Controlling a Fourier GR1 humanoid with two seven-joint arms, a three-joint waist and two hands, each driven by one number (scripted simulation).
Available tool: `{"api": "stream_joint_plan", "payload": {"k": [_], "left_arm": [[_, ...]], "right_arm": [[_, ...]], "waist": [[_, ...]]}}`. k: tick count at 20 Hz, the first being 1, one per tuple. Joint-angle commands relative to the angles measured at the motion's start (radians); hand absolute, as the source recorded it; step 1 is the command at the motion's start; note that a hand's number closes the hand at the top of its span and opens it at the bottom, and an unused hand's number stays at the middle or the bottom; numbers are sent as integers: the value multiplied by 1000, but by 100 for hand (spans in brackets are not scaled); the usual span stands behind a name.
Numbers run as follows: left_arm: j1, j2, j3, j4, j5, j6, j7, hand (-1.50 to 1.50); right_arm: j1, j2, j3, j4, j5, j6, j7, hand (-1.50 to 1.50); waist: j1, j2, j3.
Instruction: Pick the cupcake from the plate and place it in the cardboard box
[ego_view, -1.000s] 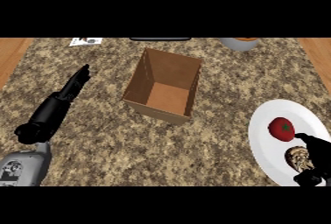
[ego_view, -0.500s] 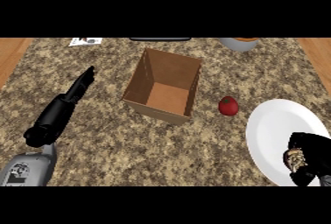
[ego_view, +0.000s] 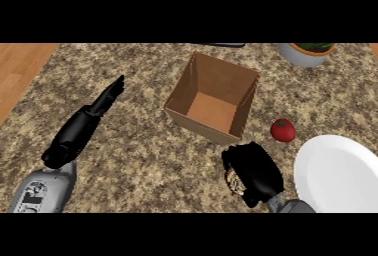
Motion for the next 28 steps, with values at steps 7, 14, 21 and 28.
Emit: {"api": "stream_joint_plan", "payload": {"k": [7,14,21,28], "left_arm": [[-65,-37,-16,50,-23,27,42,0],[-25,18,42,32,4,5,14,0],[-56,35,67,41,11,-4,19,0],[-38,14,71,27,11,7,48,0]], "right_arm": [[-381,195,486,-58,-55,-23,147,150],[-518,197,413,-124,-204,-226,497,150],[-818,197,245,26,-349,-342,722,150],[-1006,197,118,328,-456,-398,647,150]], "waist": [[-39,-12,2],[-64,-17,2],[-73,-10,1],[-106,-10,3]]}}
